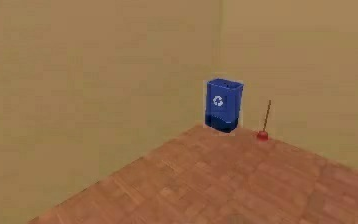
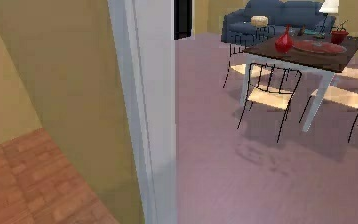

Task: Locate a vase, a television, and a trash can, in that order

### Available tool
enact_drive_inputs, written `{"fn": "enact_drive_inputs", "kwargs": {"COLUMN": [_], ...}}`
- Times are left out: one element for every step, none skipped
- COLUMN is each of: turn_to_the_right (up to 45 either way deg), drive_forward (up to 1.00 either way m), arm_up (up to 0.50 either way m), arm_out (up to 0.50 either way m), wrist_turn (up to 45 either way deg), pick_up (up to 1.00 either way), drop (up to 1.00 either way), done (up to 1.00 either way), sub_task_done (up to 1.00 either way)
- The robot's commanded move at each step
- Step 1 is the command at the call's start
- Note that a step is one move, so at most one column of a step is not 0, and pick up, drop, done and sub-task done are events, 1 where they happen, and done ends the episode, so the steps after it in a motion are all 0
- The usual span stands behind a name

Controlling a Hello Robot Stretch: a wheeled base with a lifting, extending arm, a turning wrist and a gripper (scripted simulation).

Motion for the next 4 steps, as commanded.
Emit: {"fn": "enact_drive_inputs", "kwargs": {"turn_to_the_right": [33.0, 0.0, 0.0, -45.0], "drive_forward": [0.00, 1.00, 0.95, 0.00], "arm_up": [0.00, 0.00, 0.00, 0.00], "arm_out": [0.00, 0.00, 0.00, 0.00], "wrist_turn": [0.0, 0.0, 0.0, 0.0], "pick_up": [0.00, 0.00, 0.00, 0.00], "drop": [0.00, 0.00, 0.00, 0.00], "done": [0.00, 0.00, 0.00, 0.00], "sub_task_done": [0.00, 0.00, 0.00, 0.00]}}
